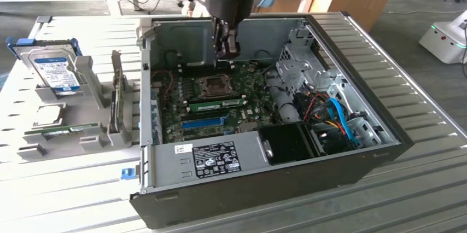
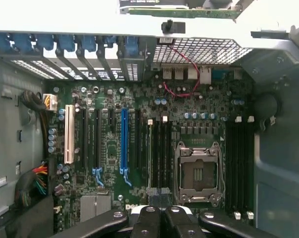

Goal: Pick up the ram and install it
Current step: 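Press down the ram until it locks into place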

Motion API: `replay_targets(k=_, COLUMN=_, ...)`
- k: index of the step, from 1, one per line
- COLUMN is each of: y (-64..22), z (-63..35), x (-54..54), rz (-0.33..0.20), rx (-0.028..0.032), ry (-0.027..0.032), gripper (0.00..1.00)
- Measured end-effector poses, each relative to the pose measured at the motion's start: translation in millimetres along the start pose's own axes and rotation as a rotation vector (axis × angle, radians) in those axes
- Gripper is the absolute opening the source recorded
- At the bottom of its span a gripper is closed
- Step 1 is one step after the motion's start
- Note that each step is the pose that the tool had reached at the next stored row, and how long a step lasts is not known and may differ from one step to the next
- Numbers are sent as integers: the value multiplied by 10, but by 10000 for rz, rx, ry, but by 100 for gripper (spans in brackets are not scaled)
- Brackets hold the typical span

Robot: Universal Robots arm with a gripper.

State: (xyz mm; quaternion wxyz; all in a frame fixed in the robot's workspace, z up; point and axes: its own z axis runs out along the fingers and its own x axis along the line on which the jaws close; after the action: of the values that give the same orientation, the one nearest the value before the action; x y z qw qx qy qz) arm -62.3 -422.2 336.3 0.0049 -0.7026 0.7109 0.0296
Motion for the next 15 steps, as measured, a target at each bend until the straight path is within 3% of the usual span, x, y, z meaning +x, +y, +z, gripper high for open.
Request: replay_targets(k=15, y=-157, z=-5, x=-2, rz=0, rx=1, ry=0, gripper=11)
